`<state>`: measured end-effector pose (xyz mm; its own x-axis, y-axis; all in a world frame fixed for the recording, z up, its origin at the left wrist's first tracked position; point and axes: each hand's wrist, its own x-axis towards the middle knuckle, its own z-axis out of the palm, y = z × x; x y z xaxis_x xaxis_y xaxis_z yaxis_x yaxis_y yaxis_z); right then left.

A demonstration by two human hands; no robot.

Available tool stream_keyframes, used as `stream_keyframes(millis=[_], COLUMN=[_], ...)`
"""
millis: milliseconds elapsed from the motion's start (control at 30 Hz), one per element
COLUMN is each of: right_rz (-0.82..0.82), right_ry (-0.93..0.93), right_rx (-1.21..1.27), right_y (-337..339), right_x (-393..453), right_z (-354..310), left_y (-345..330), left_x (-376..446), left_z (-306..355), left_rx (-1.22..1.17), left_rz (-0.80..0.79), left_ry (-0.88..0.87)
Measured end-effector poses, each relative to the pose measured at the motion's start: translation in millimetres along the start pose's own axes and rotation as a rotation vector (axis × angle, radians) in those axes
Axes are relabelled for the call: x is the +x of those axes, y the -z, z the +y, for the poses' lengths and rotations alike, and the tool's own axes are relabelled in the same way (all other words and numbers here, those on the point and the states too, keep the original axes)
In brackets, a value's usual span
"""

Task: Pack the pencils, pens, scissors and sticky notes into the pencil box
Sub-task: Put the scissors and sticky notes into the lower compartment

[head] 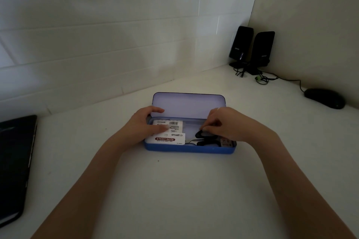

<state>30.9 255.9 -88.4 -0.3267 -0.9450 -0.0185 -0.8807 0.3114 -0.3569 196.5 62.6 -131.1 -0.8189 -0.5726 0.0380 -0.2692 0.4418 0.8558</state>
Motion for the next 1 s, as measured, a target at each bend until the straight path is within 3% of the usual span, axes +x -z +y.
stream_keyframes(millis=[233,467,600,733,867,1000], right_rz=[-0.006,0.09,0.346,0.511,0.469,0.487], right_ry=[0.111,0.019,-0.129,-0.26,-0.371,-0.29], right_rx=[0.005,0.022,0.245,0.209,0.322,0.27], right_y=[-8,-7,1,-5,-17,-13], right_x=[3,4,1,5,10,8], right_z=[-3,3,16,38,46,40], left_y=[1,2,2,0,1,1], left_x=[-2,-3,-4,-4,-5,-5], left_z=[3,4,4,5,6,6], left_rx=[-0.015,-0.01,-0.02,-0.069,-0.133,-0.107], left_rz=[-0.007,-0.01,-0.007,0.041,0.056,0.066], left_ry=[-0.013,0.002,0.008,0.004,0.002,-0.018])
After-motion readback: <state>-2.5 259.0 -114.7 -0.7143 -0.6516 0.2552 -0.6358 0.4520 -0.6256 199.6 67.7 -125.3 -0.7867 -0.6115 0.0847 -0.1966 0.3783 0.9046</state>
